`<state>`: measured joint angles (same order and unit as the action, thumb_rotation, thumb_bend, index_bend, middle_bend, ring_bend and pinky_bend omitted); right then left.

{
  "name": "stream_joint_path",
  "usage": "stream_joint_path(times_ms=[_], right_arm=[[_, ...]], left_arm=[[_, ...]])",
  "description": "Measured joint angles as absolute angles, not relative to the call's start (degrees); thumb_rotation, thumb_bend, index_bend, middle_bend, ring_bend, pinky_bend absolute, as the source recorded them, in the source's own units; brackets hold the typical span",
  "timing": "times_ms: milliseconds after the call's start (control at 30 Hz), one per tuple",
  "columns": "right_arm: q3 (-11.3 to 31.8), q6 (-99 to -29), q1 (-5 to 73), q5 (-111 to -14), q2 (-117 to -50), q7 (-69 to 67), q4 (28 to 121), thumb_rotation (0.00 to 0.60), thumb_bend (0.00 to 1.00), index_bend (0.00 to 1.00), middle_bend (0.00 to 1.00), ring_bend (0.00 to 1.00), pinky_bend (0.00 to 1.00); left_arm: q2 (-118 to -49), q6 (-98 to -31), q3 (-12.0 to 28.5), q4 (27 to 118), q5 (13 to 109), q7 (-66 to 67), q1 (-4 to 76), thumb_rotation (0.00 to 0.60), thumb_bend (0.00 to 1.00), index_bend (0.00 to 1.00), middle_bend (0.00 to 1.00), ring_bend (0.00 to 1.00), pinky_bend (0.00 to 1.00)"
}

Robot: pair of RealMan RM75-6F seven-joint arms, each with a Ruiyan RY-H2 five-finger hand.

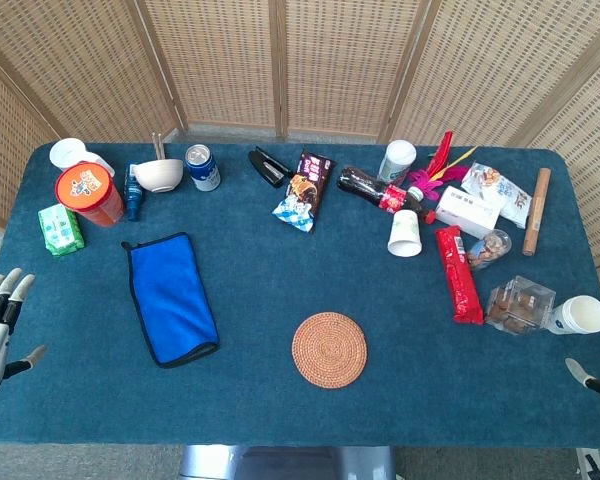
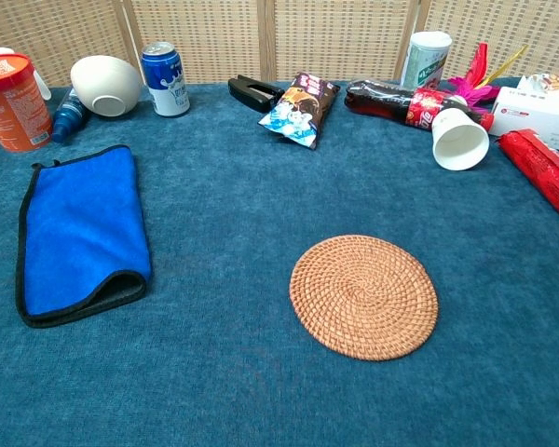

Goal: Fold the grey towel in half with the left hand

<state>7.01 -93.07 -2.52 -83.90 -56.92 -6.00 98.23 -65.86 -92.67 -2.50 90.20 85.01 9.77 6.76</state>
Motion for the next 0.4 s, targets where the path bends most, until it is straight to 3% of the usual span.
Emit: stream_joint_path(times_ms=[400], right_arm=[[6.7,-94.1,-3.0,-84.7,-57.2,-5.3,98.3,0.600,0.00,0.00,0.00,0.00,0.00]], left_arm=[[-64.2,-91.7,-1.5,91.0,85.4,9.3,5.6,0.600,0.10,0.00,0.00,0.00,0.04]])
